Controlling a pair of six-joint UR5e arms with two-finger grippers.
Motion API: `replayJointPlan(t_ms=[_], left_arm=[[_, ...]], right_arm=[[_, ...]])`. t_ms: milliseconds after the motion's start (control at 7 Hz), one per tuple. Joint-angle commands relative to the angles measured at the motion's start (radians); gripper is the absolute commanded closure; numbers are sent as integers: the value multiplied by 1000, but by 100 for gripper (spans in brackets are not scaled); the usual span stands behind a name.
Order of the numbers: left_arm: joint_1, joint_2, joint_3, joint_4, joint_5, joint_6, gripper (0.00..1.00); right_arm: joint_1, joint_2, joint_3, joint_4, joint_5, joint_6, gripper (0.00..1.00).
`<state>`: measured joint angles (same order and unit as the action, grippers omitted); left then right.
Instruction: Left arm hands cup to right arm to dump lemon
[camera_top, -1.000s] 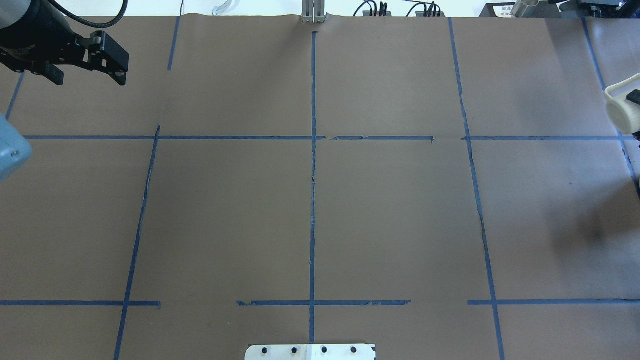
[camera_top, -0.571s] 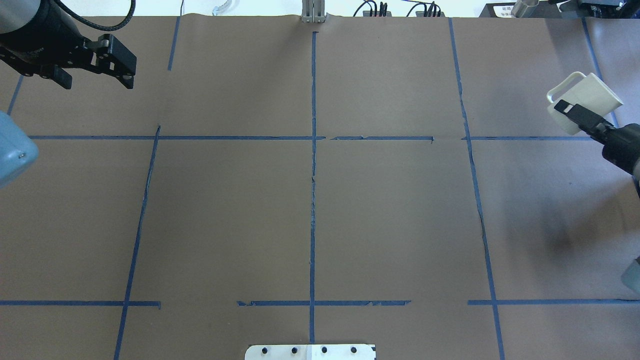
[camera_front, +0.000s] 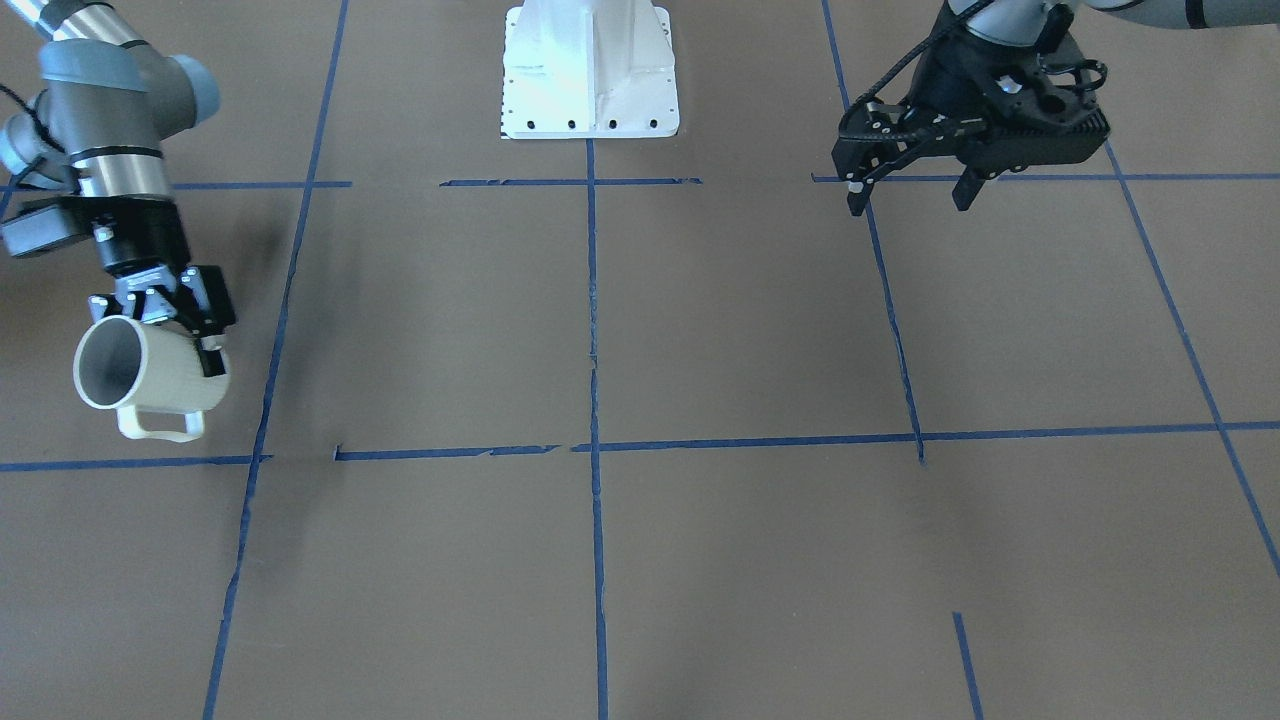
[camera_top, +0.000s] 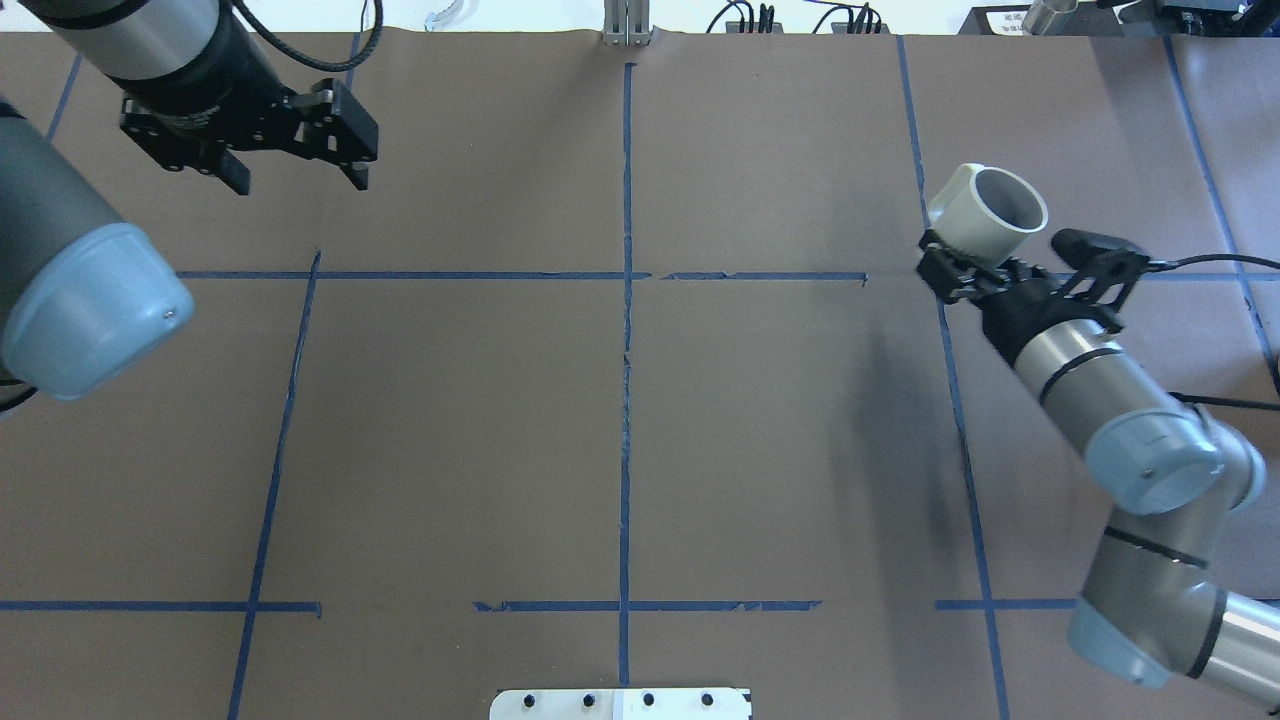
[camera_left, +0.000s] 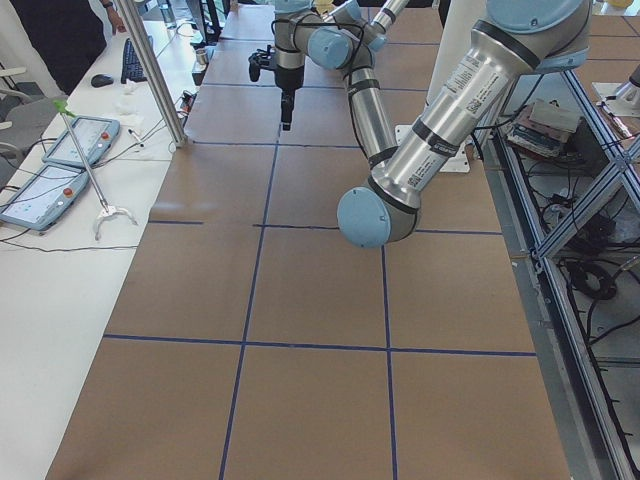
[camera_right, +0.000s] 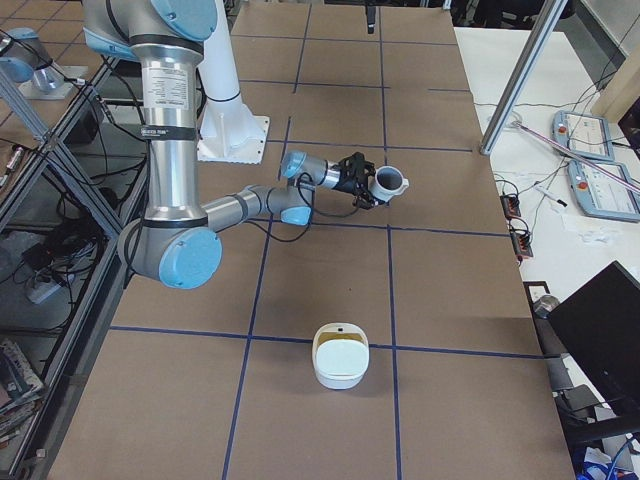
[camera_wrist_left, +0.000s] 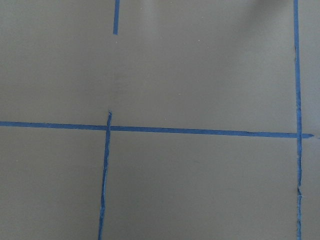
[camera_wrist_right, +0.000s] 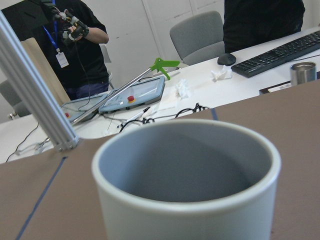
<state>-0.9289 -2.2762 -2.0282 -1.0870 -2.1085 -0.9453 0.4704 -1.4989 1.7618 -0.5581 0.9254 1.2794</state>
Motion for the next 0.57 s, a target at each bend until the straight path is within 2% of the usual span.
replayJointPlan(t_ms=[0, 143, 429], left_arm=[[48, -96, 135, -88, -2, -87, 0], [80, -174, 199, -85, -8, -122, 0], [125, -276, 302, -83, -10, -231, 1]], right_arm=[[-201, 171, 30, -281, -213, -6, 100], [-293, 265, 22, -418, -340, -6, 100], [-361, 339, -43, -470, -431, -6, 100]])
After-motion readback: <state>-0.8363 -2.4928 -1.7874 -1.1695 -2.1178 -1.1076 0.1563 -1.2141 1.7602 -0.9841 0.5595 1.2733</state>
